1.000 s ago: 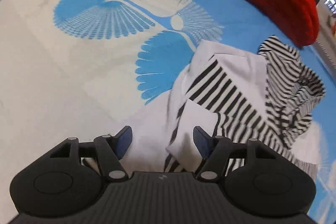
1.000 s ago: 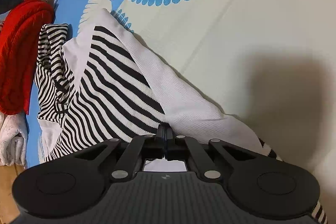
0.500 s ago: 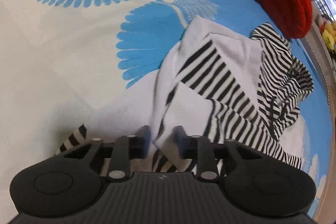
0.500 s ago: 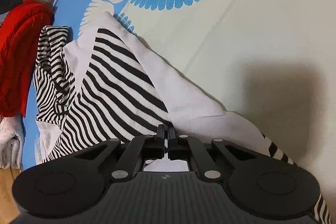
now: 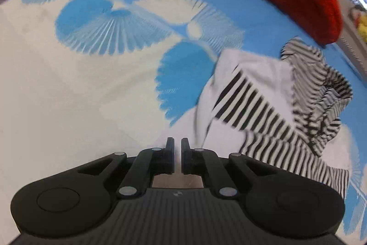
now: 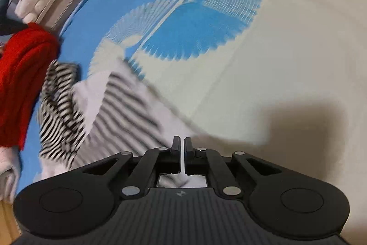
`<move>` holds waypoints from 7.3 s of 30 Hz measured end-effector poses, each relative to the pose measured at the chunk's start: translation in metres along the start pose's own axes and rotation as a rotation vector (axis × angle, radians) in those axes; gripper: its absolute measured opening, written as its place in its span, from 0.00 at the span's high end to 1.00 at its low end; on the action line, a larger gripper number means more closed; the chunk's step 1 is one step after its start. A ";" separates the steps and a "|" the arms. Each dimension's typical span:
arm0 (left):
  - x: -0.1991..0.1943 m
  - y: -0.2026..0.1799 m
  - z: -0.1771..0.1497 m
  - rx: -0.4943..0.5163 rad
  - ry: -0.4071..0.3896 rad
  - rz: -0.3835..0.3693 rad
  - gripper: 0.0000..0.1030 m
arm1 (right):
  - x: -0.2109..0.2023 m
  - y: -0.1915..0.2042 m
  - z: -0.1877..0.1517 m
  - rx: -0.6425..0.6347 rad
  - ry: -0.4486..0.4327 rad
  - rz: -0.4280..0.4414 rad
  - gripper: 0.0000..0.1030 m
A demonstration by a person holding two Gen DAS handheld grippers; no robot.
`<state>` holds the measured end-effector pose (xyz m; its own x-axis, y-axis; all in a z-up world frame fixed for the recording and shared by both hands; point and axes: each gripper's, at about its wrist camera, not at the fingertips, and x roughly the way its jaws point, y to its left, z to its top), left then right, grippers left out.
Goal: Fold small clothes
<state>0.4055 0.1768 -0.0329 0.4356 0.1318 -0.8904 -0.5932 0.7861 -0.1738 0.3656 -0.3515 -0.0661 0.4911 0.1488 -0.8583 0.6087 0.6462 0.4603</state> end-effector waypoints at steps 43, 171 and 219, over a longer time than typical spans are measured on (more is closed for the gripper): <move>0.055 -0.013 -0.024 0.077 0.183 -0.167 0.77 | 0.024 0.046 -0.009 -0.240 0.083 0.094 0.63; -0.009 -0.065 -0.066 0.160 0.148 -0.374 0.60 | -0.037 0.063 0.020 -0.476 0.019 0.173 0.58; 0.039 -0.024 -0.057 -0.033 0.225 -0.304 0.58 | 0.027 0.074 -0.008 -0.525 0.122 0.161 0.60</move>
<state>0.3985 0.1290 -0.0874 0.4377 -0.2432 -0.8656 -0.4831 0.7484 -0.4545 0.4191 -0.2941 -0.0568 0.4577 0.3412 -0.8210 0.1252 0.8895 0.4395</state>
